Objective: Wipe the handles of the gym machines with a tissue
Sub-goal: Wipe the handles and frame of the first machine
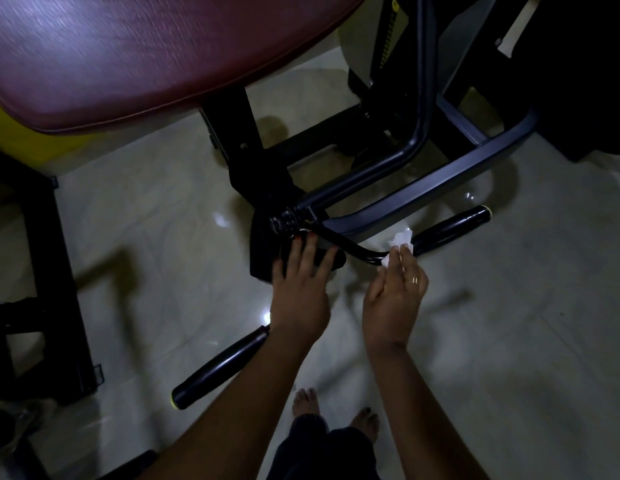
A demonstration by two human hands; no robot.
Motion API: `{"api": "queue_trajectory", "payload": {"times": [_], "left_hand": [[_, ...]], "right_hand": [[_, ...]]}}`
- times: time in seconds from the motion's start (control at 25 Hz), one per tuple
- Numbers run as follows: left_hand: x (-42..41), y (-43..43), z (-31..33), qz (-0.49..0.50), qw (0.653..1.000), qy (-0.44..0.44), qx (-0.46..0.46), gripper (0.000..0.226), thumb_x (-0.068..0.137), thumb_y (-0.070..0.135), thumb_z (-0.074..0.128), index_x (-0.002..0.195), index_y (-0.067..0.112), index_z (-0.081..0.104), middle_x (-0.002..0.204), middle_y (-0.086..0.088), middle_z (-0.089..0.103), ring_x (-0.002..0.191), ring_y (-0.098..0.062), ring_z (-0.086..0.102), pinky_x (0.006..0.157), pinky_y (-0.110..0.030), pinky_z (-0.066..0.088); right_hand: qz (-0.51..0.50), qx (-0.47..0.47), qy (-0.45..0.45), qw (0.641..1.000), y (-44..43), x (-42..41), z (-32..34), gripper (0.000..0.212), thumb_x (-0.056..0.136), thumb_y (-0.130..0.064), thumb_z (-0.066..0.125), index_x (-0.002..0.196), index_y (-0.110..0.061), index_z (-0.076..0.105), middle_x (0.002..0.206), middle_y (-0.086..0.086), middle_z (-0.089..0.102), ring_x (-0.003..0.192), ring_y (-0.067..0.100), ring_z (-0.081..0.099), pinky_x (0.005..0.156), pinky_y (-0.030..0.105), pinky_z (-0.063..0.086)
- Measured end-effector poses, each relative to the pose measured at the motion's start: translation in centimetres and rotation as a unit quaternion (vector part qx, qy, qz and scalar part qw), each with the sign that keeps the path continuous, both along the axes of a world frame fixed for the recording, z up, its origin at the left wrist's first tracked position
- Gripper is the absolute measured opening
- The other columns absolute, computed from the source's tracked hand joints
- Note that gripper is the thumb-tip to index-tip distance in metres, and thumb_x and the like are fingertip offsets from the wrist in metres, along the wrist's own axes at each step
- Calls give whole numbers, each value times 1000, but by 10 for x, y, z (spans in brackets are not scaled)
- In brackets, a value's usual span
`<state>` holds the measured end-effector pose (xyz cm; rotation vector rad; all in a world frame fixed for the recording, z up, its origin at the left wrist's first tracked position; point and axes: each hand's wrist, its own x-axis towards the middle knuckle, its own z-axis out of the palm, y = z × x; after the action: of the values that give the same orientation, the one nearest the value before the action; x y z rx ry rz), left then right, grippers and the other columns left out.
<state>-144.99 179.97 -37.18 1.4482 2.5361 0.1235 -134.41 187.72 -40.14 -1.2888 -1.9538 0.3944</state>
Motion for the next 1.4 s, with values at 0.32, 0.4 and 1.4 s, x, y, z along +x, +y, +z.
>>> {"api": "queue_trajectory", "payload": {"times": [0.32,0.4,1.4], "left_hand": [[17,49,-4,-60,962,-257,67,61,96,4,45,152,17,26,161,-3,18,149,-19,13,119,-46,18],[12,47,-1,-53,950,-297,82,61,93,-2,47,150,15,31,159,-4,22,149,-19,15,120,-37,16],[3,77,13,-29,972,-235,11,39,96,40,53,131,24,60,130,-4,62,122,-23,54,98,-37,46]], "right_hand": [[-273,-355,326,833,4,-29,27,20,94,-1,52,112,-8,58,106,9,64,95,22,62,78,13,45],[-226,-520,489,663,9,-36,26,25,95,7,45,115,-2,56,94,11,64,80,22,64,61,22,55],[-219,-466,620,591,14,-4,26,31,83,13,62,109,-4,60,89,7,67,71,10,69,67,19,54]]}}
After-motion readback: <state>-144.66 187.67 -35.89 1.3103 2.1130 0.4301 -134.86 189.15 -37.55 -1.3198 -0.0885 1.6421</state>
